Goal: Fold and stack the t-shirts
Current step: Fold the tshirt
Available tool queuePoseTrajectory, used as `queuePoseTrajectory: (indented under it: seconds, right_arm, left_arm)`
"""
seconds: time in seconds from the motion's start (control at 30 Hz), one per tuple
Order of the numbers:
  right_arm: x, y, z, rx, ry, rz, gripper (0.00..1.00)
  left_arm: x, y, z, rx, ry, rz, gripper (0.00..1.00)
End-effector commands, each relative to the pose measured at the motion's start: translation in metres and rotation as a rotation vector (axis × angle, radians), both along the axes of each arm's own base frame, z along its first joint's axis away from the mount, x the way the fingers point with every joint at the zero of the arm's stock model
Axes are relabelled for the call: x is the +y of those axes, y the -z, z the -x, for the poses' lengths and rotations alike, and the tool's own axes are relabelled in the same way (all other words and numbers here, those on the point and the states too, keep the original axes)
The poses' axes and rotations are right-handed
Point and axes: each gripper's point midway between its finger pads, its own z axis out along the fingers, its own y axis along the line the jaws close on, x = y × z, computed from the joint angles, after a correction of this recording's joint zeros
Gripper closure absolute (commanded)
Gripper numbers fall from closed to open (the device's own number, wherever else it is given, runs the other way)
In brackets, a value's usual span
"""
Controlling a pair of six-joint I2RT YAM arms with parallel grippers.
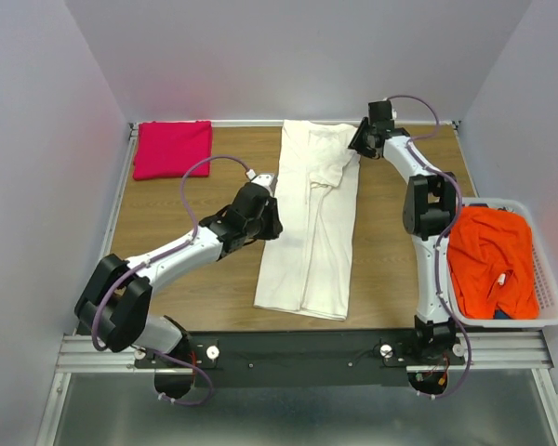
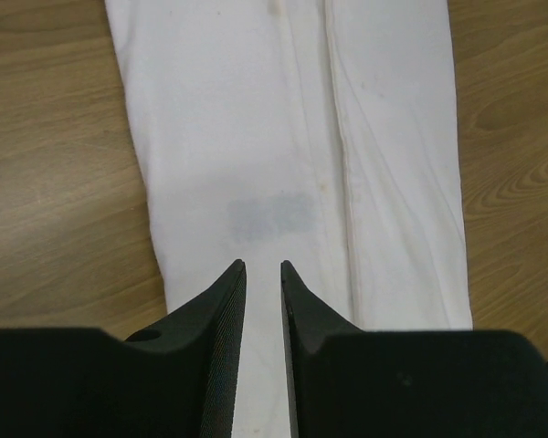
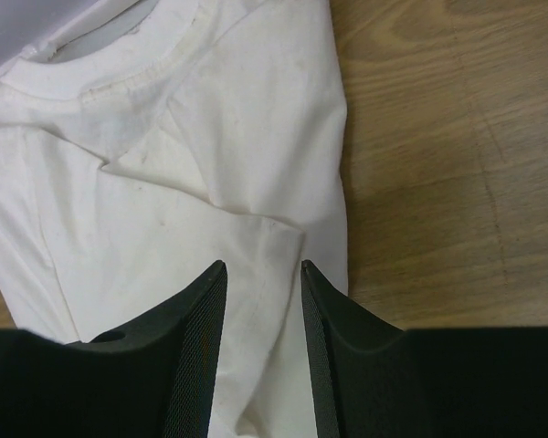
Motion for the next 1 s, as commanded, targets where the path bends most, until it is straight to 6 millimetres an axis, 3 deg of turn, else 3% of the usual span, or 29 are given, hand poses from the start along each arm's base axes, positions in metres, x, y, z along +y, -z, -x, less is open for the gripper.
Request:
queuePoseTrajectory:
  seconds: [0.0, 0.23, 0.5, 0.67, 0.97]
  right_arm:
    - [0.01, -0.004, -0.008, -0.021, -0.026, -0.02, 0.55]
    - [0.009, 0.013, -0.01, -0.004, -0.032, -0.004, 0.55]
    - [0.009, 0.041, -0.006, 0.038, -0.035, 0.0, 0.55]
    - [0.008, 0.046, -0.003, 0.05, -0.032, 0.003, 0.56]
    - [0.003, 0.032, -0.005, 0.025, -0.016, 0.019, 0.76]
  left_arm:
    - [0.016, -0.038, -0.017, -0.083, -0.012, 0.0, 0.69]
    - [0.047, -0.06, -0.038, -0.139, -0.056, -0.021, 0.69]
    - [0.064, -0.059, -0.045, -0.137, -0.066, -0.029, 0.69]
    - [0.07, -0.057, -0.046, -0.134, -0.073, -0.031, 0.68]
    - [0.076, -0.058, -0.049, -0.139, -0.083, -0.041, 0.69]
